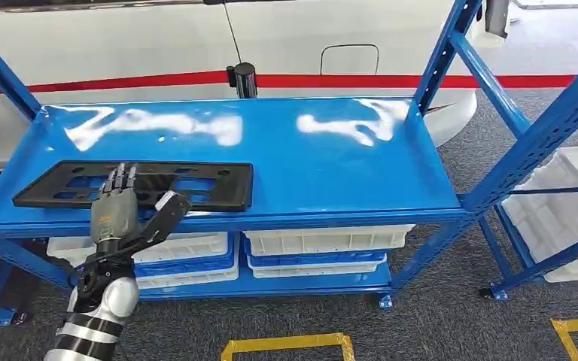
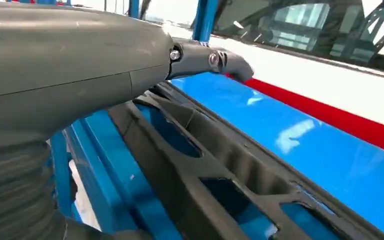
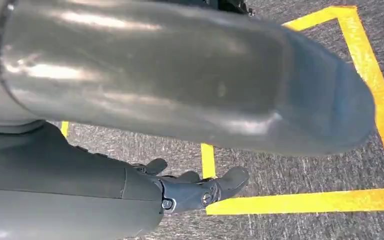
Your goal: Take the parts from the cabinet and place them on the table.
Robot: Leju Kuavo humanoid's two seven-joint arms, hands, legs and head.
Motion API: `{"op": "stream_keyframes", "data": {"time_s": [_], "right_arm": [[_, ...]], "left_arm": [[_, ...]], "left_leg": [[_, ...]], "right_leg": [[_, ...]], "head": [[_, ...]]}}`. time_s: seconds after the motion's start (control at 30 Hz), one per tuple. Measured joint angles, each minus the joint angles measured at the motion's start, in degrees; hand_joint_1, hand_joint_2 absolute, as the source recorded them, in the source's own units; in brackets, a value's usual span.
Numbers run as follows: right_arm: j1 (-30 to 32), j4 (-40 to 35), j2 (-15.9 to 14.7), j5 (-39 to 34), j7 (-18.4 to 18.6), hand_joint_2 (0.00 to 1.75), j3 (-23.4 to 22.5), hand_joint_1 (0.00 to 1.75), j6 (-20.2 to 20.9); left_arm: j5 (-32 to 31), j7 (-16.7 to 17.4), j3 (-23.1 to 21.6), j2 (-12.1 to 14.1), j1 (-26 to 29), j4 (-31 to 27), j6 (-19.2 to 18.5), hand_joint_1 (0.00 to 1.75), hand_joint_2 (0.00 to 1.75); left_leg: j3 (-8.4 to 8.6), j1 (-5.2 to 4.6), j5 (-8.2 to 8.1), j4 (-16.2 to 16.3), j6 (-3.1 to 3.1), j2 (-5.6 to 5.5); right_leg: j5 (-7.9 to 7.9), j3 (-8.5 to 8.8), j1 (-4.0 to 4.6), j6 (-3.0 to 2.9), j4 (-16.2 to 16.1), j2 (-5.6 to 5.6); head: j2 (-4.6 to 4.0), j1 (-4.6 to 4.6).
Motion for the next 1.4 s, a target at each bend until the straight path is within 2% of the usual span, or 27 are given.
{"op": "stream_keyframes", "data": {"time_s": [0.27,0.83,0.87,0.9,0.93,1.1,1.23,1.4], "right_arm": [[0.0,0.0,-0.1,0.6,0.0,0.0,0.0,0.0,0.0],[0.0,0.0,-0.1,1.1,0.3,0.0,0.0,0.0,0.0],[-0.1,0.0,-0.1,1.1,0.4,0.0,0.0,0.0,0.0],[-0.1,0.0,-0.1,1.2,0.4,0.0,0.0,0.0,0.0],[-0.1,0.0,-0.1,1.3,0.5,0.0,0.0,0.0,0.0],[-0.4,0.0,-0.1,1.7,1.0,0.0,0.0,0.0,-0.2],[-0.5,0.0,0.0,1.8,1.0,0.0,0.1,0.0,-0.3],[-0.7,0.0,0.0,2.0,1.1,0.0,0.1,0.0,-0.4]], "left_arm": [[-1.8,-0.2,1.7,0.2,-0.8,1.4,6.3,0.0,1.75],[-1.8,-0.6,2.0,0.2,-2.4,2.1,6.5,0.0,1.75],[-1.6,-0.5,2.0,0.2,-2.6,2.7,6.6,0.17,1.75],[-1.5,-0.5,2.1,0.2,-2.9,3.2,6.7,0.17,1.75],[-1.5,-0.4,2.3,0.2,-3.1,3.7,6.9,1.75,1.75],[-0.7,-1.1,3.3,0.1,-3.8,6.1,11.0,1.75,1.75],[-0.3,-1.6,3.9,0.0,-3.8,7.2,11.7,1.75,1.75],[-0.3,-2.8,4.7,-0.1,-3.8,7.6,14.6,1.75,1.75]], "left_leg": [[0.0,0.01,0.0,0.0,0.0,0.03],[0.0,0.0,0.0,0.0,0.0,0.03],[-0.01,0.0,0.0,0.0,0.0,0.03],[0.0,0.0,0.0,0.0,0.0,0.03],[0.0,0.0,0.0,0.0,0.0,0.03],[0.0,0.01,0.0,0.0,0.0,0.03],[-0.01,0.0,0.0,0.0,0.0,0.03],[-0.03,0.0,0.0,0.0,0.0,0.03]], "right_leg": [[0.0,-0.03,0.01,0.0,0.0,0.01],[0.0,-0.03,0.0,0.0,0.0,0.01],[0.0,-0.03,0.0,0.0,0.0,0.01],[0.0,-0.03,0.0,0.0,0.0,0.01],[0.0,-0.03,0.0,0.0,0.0,0.02],[0.0,-0.03,0.0,0.0,0.0,0.02],[0.0,-0.04,0.0,0.0,0.0,0.02],[0.0,-0.05,0.0,0.0,0.0,0.01]], "head": [[0.0,0.0],[0.0,0.02],[0.0,0.0],[0.0,0.02],[0.0,0.0],[0.0,0.0],[0.0,0.02],[0.0,0.02]]}}
